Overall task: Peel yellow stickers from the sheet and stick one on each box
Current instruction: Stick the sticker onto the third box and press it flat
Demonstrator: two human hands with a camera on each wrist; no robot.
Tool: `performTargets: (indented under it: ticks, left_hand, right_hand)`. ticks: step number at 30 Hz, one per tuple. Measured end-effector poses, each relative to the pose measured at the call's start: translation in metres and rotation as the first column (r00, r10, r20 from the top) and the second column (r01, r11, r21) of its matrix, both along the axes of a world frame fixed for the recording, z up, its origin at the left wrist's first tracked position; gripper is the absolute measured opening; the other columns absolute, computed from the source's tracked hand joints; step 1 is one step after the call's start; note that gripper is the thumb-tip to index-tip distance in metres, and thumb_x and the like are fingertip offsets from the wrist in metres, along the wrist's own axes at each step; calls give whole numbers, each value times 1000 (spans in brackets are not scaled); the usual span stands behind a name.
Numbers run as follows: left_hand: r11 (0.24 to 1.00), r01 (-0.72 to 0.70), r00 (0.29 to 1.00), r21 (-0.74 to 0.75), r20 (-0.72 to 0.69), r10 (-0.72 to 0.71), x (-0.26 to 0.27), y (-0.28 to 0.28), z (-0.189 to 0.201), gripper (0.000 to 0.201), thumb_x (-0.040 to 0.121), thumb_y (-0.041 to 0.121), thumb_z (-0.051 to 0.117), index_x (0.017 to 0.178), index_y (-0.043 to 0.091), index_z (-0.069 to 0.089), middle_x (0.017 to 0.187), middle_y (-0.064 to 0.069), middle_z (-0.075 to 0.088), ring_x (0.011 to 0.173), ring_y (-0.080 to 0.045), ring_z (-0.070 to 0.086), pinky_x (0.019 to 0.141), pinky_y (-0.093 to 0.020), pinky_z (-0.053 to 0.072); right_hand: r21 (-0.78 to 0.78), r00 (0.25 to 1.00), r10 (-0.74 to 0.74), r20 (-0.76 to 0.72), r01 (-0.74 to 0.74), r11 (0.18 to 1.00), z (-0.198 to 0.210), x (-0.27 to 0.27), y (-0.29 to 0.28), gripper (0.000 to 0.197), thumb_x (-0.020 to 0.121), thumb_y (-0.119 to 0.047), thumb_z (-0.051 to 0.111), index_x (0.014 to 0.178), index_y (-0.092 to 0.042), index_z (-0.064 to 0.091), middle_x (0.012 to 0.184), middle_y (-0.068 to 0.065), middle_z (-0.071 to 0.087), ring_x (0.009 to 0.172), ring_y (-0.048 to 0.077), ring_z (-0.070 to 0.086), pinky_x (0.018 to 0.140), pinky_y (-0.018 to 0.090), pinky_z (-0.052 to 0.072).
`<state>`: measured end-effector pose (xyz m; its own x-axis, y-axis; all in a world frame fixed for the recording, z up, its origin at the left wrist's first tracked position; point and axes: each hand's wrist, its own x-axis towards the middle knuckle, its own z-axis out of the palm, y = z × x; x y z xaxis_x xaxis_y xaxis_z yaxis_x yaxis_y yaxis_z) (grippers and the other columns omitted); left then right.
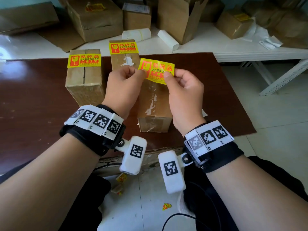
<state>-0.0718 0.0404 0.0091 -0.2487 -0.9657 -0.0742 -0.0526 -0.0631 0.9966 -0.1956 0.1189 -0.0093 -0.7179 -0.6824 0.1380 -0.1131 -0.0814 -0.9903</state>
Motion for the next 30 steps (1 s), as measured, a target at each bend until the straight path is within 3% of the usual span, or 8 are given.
performTargets:
  ticks: [7, 15, 19, 22, 25, 28, 30]
  left_hand:
    - [997, -71, 997, -24, 11, 71, 7, -8, -7, 22, 88, 38, 67, 83, 17, 67, 79, -10, 59, 74, -22, 58, 69, -41, 50]
    - [994, -102, 995, -45, -16, 101, 7, -6, -11, 27, 91, 31, 64, 83, 6, 65, 77, -12, 61, 71, -23, 57, 66, -41, 51]
    - [994, -91, 996, -66, -7, 91, 7, -3, -8, 4, 82, 20, 68, 80, 23, 67, 74, -1, 64, 68, -18, 58, 66, -37, 51]
    - [993, -80, 997, -83, -4, 80, 8, -4, -9, 10, 85, 16, 72, 84, 24, 67, 74, 1, 66, 67, -16, 60, 66, -37, 53]
    - [993, -97, 995, -64, -35, 95, 8, -5, -10, 18, 90, 25, 83, 93, 22, 66, 79, -2, 71, 70, -17, 66, 66, -38, 58]
    - [994, -109, 992, -27, -73, 107, 8, -6, -11, 29, 92, 31, 84, 111, 17, 66, 90, -3, 80, 83, -17, 76, 77, -45, 65]
    - [995, -102, 991, -21, -86, 99, 7, -5, -10, 25, 94, 28, 83, 113, 17, 71, 93, -1, 82, 86, -12, 77, 86, -45, 65]
  right_hand:
    - [19, 979, 56, 197, -60, 998, -5, -1, -12, 12, 107, -17, 73, 117, -13, 79, 110, 3, 84, 110, 21, 80, 103, 41, 65]
    - [-4, 982, 21, 190, -21, 1000, -11, 0, -14, 20, 107, -22, 74, 123, -12, 79, 115, 2, 84, 112, 20, 80, 104, 45, 65]
    - [-12, 980, 21, 199, -19, 1000, -8, -1, -12, 20, 108, -19, 73, 124, -10, 79, 115, 3, 83, 112, 20, 80, 102, 41, 65]
    - [-23, 977, 40, 209, -36, 999, -7, 0, -12, 20, 108, -18, 72, 124, -8, 79, 116, 5, 83, 114, 21, 79, 104, 40, 64]
    - [-41, 975, 60, 212, -53, 998, -6, 1, -13, 19, 108, -16, 72, 124, -7, 79, 115, 6, 83, 114, 23, 79, 104, 39, 64]
    - [-79, 973, 84, 215, -68, 995, -4, 1, -12, 19, 107, -12, 73, 124, -5, 79, 116, 10, 83, 114, 28, 80, 100, 37, 66]
    - [-90, 975, 77, 210, -59, 994, -4, 1, -12, 21, 106, -10, 74, 125, -3, 79, 115, 12, 83, 113, 29, 80, 98, 37, 66]
